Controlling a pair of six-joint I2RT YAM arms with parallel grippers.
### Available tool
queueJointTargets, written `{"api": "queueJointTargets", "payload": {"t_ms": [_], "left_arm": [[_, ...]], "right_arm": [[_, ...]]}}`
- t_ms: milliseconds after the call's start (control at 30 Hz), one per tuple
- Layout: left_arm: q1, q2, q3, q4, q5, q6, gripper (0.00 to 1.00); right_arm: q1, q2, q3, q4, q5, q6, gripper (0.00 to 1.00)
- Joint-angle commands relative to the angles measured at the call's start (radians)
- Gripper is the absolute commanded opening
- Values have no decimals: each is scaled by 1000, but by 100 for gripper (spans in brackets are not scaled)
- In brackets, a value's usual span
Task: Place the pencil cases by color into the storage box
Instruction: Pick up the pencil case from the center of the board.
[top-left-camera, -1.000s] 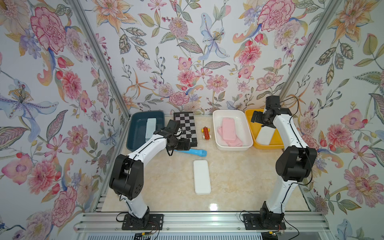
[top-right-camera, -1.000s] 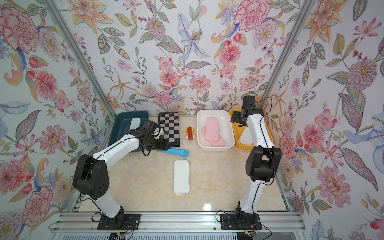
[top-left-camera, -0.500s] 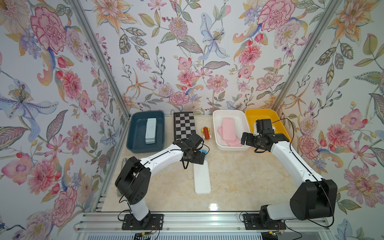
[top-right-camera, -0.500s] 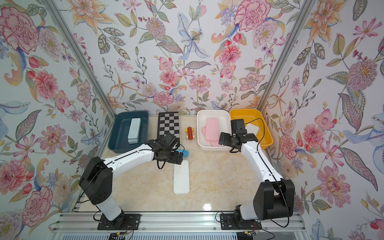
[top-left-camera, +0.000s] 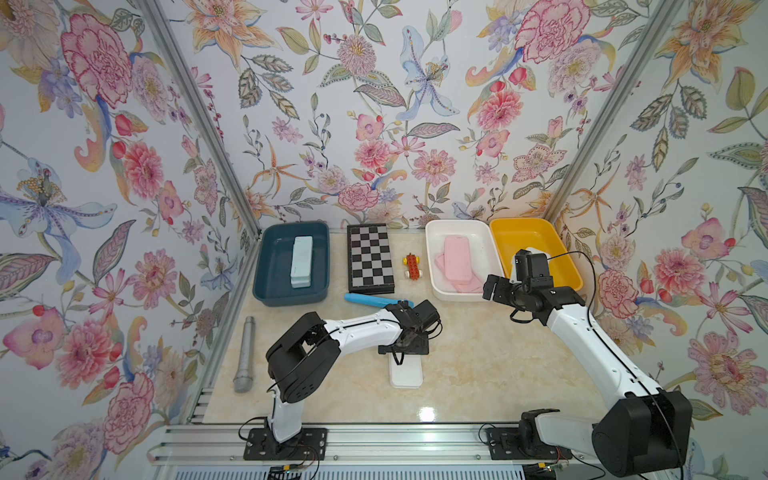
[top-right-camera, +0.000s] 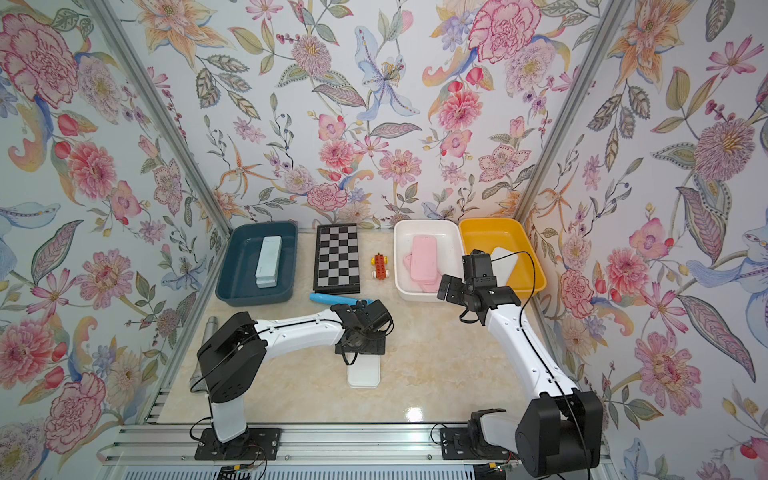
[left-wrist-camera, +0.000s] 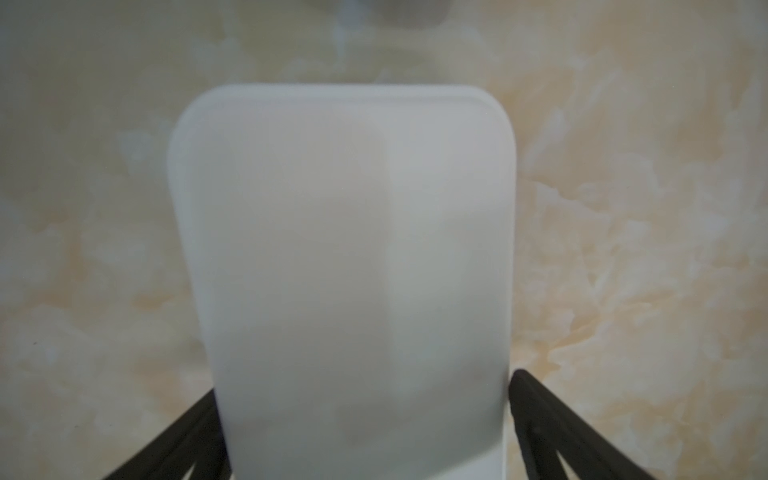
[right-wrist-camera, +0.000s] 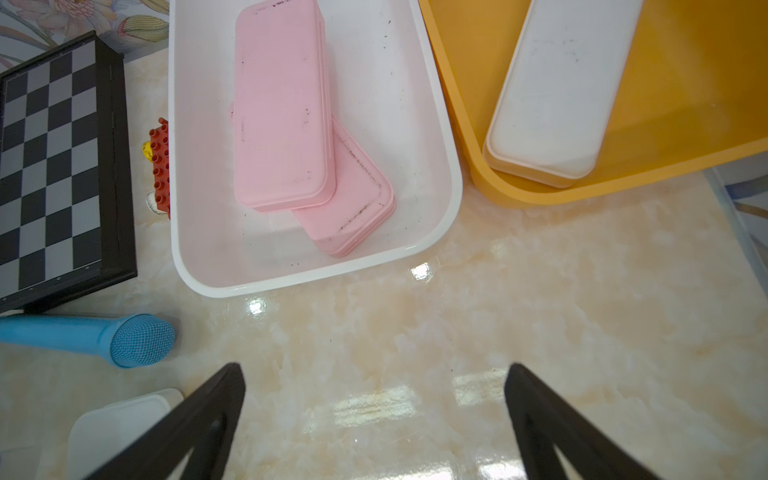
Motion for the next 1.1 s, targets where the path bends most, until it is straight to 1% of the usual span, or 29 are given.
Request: {"api": "queueJointTargets", "payload": {"t_ms": [0, 167, 267, 367, 533, 767, 833, 1000, 1067], "left_arm": [[-22, 69, 53, -94, -53, -64, 98], [-38, 101, 92, -115, -62, -68, 98], [-52, 82, 96, -135, -101, -69, 98], [-51, 60, 93, -146, -114, -58, 98], [-51, 74, 95, -150, -107, -36, 98], [-51, 165, 115, -156, -57, 7, 98], [-51, 169, 126, -165, -49, 12, 98], [-50, 147, 124, -185, -102, 6, 99], [-47, 161, 128, -194, -96, 11, 98]], "right_arm": [[5, -21, -24, 24, -24, 14, 100], [-1, -37, -37, 22, -12, 14, 100], [-13, -38, -40, 22, -5, 20, 100], [-37, -31, -43, 23, -15, 32, 100], [-48, -22, -39, 26, -37, 38, 100], [-51, -32, -39, 22, -35, 31, 100], [-53, -31, -43, 23, -35, 31, 100], [-57, -27, -47, 29, -42, 33, 100], [-59, -24, -45, 32, -43, 34, 100]]}}
